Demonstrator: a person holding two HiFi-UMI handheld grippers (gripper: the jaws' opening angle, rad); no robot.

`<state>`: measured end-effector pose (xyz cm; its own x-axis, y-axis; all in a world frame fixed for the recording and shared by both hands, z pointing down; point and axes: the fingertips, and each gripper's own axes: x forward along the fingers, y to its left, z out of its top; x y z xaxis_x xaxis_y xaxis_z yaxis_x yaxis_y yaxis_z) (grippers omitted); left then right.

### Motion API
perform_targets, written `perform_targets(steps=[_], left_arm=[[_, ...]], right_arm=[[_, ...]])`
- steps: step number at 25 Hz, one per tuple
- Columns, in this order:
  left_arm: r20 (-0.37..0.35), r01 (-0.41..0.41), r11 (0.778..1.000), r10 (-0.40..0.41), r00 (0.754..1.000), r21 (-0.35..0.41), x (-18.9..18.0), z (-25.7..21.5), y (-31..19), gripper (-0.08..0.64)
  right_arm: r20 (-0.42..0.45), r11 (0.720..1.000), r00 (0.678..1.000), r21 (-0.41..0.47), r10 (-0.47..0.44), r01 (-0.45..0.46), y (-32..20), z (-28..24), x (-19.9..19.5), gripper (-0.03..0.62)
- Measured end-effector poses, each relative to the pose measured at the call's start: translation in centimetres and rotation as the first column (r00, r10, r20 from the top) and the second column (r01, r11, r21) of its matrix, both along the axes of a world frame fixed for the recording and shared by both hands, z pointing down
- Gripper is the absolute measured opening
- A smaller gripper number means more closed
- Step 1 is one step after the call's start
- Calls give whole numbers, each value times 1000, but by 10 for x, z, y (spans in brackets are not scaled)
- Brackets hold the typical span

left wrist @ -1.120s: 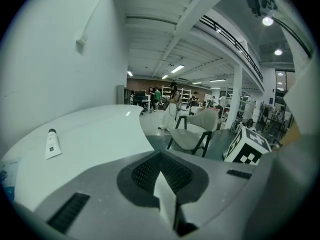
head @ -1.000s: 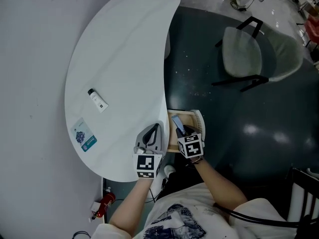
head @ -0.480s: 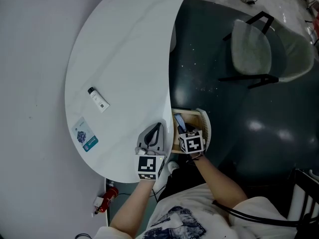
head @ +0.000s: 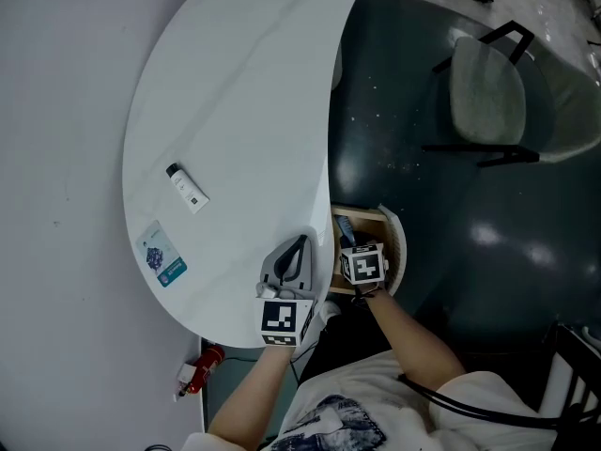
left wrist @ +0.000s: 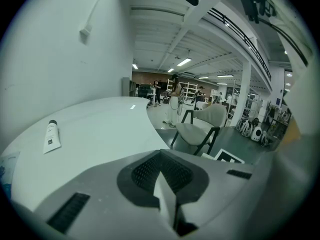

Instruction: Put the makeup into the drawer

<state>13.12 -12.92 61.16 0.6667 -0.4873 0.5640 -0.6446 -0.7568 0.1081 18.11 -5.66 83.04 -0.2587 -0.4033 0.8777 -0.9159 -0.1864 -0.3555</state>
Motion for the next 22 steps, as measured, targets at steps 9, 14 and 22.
perform_targets(steps=[9,14,22], left_arm=[[12,26,1000,-26,1000,-14,-4,7,-4,35],[13,31,999,-30,999,-13,-3,7,-5,35],[20,51,999,-50,999,-17,-9,9,-5,35]], right_arm=[[7,999,1000,-44,-10,10,-3,25,-1,137],[9,998,999,-61,-31,32,1,36,-7,137],[12,995,999,-89,-50,51,3,54,-11,137]])
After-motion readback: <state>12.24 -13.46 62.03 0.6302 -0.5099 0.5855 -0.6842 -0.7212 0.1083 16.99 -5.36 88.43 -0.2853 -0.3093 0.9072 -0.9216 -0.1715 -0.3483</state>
